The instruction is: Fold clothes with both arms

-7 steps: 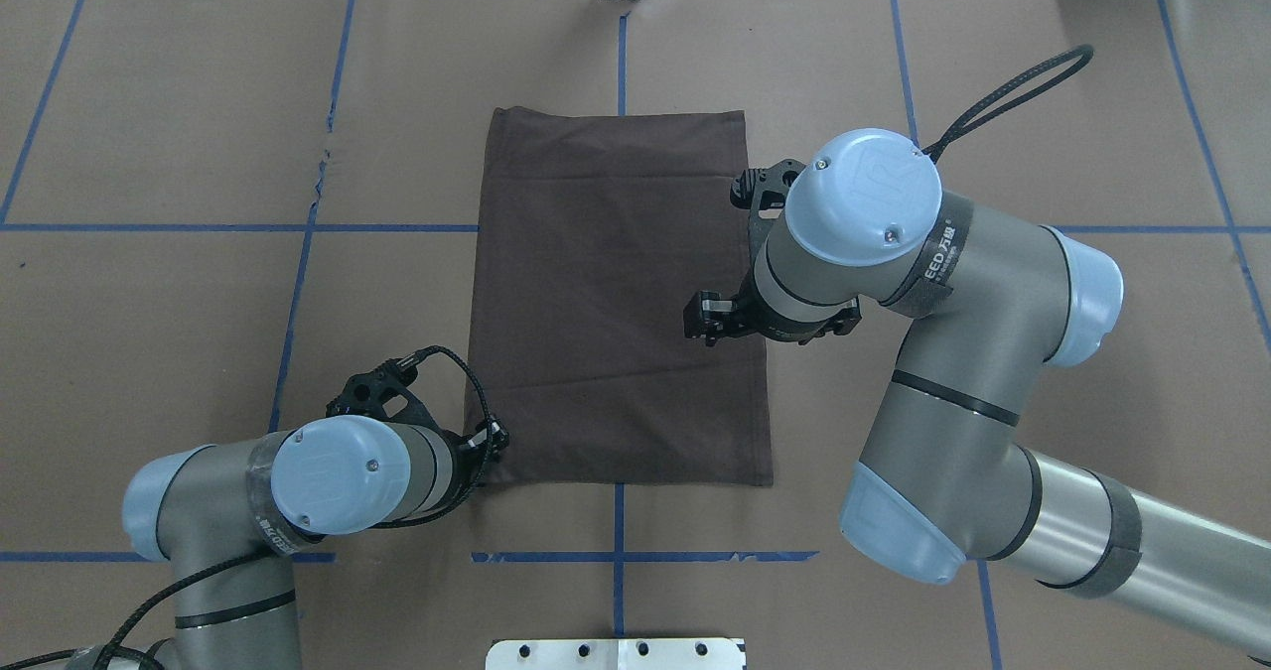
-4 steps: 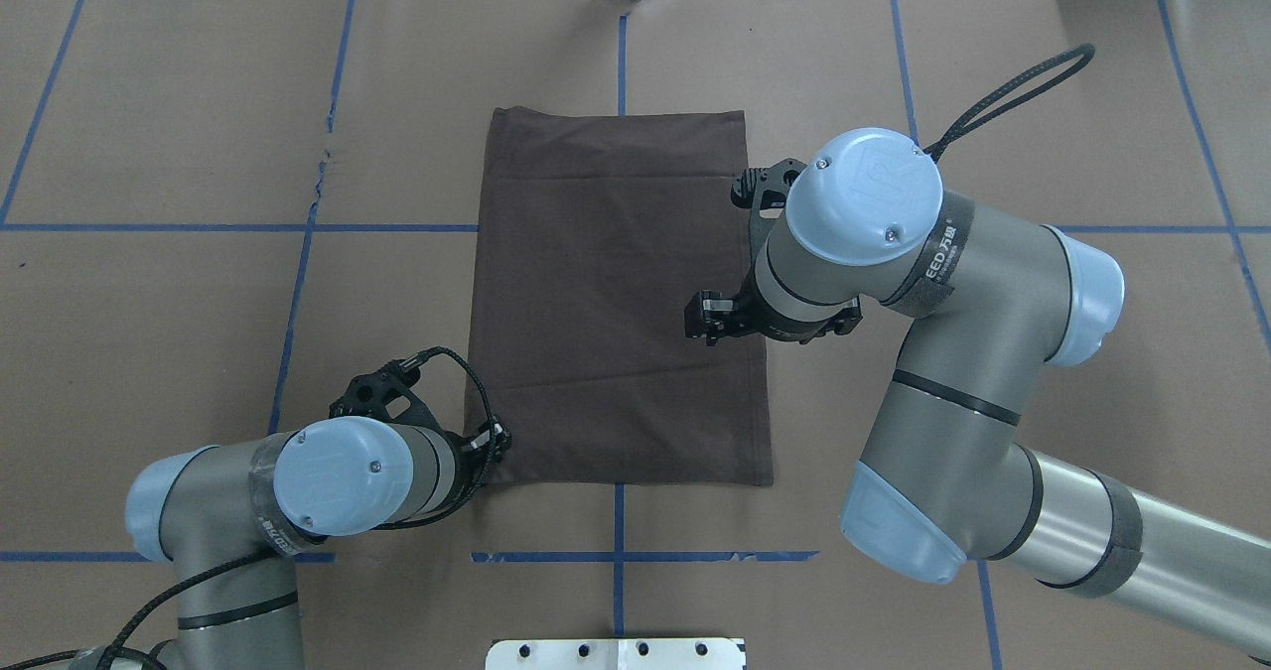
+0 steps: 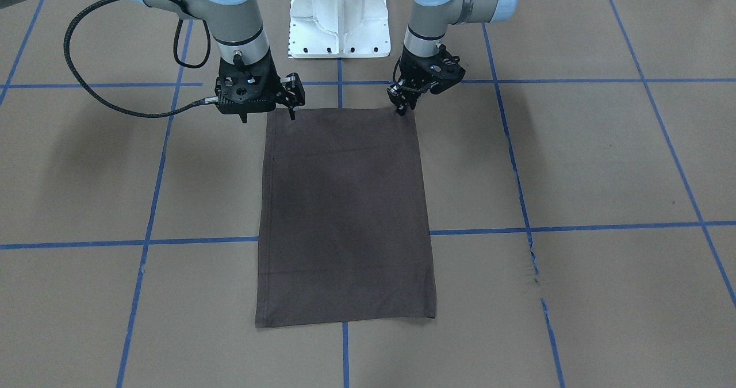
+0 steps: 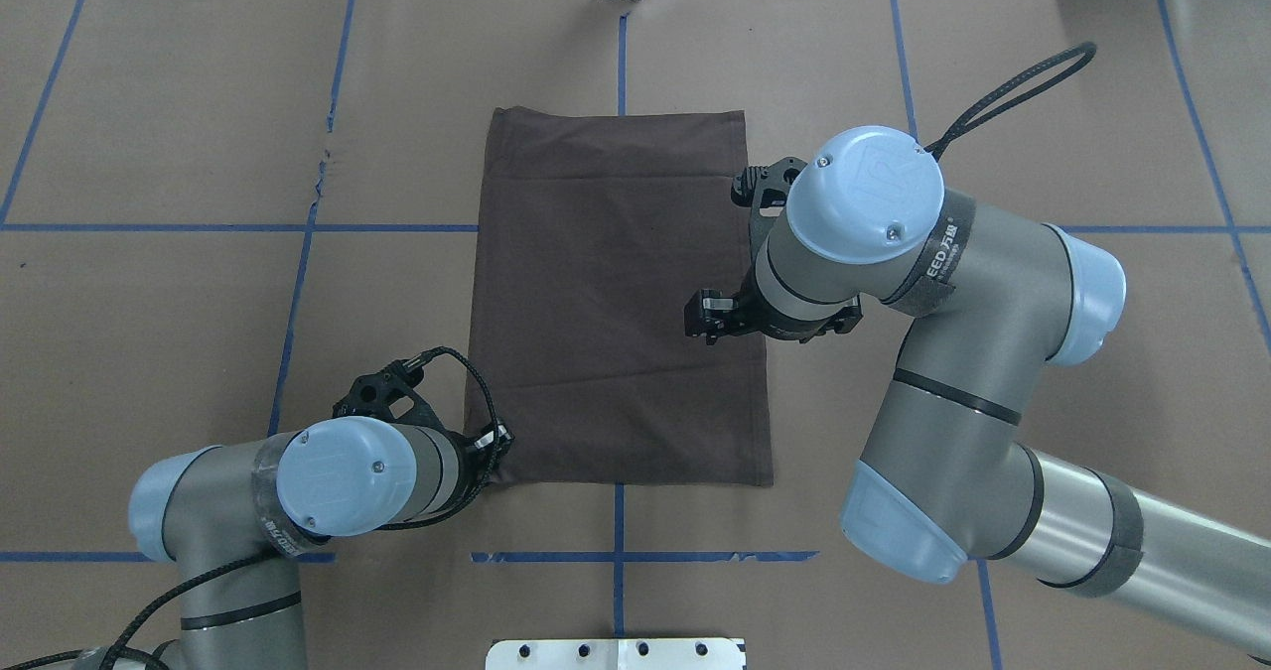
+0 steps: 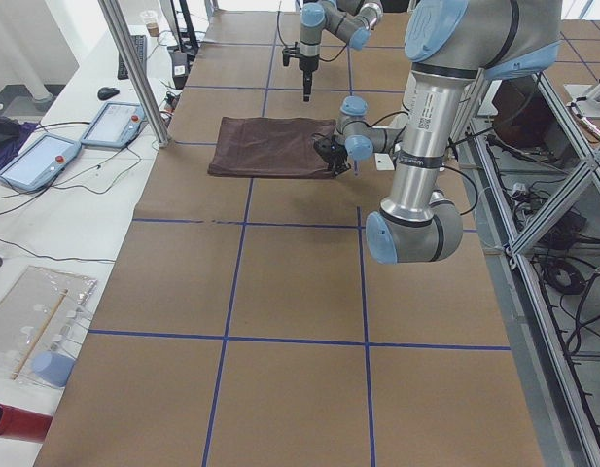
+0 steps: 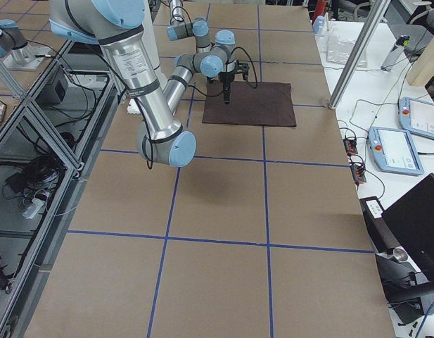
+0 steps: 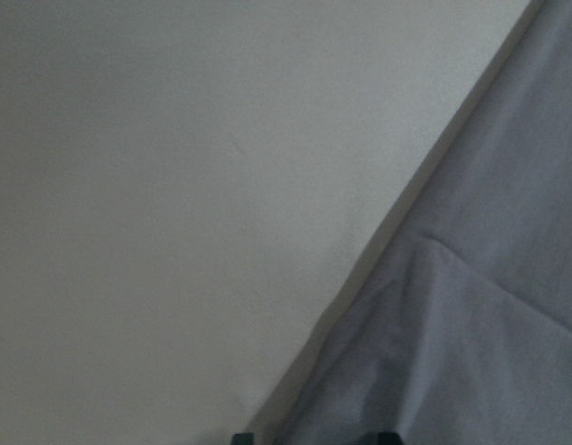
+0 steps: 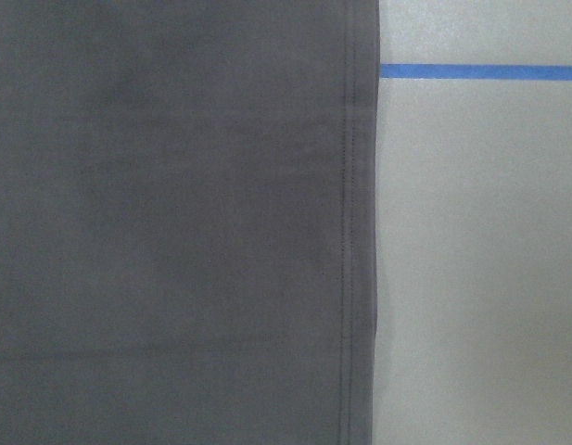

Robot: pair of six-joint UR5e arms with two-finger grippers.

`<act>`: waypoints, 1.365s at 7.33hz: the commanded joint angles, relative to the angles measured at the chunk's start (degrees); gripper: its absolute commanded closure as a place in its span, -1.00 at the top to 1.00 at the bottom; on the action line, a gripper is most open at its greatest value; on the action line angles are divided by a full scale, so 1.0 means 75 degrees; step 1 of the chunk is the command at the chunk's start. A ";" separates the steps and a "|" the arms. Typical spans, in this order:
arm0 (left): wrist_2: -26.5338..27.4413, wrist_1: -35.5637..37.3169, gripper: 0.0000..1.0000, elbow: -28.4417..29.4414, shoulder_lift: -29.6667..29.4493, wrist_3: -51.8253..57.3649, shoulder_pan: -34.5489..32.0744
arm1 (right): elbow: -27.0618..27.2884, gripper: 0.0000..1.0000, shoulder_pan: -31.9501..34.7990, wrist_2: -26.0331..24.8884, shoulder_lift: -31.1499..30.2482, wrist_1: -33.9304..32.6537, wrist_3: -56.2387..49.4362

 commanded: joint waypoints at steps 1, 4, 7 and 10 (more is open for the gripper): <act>-0.0007 0.0000 -1.00 -0.0046 -0.0001 0.0076 -0.0012 | 0.0001 1.00 0.0005 0.0000 0.0001 -0.0002 0.0000; -0.0066 0.0631 -1.00 -0.0642 -0.0025 0.0580 -0.0024 | 0.0001 1.00 -0.0111 0.0093 -0.0092 0.0069 0.1423; -0.0066 0.0645 -1.00 -0.0656 -0.0036 0.0581 -0.0036 | 0.0001 1.00 -0.1222 -0.0720 -0.0535 0.0626 0.3965; -0.0066 0.0645 -1.00 -0.0645 -0.0024 0.0581 -0.0048 | -0.0163 1.00 -0.1858 -0.1393 -0.0807 0.1241 0.5144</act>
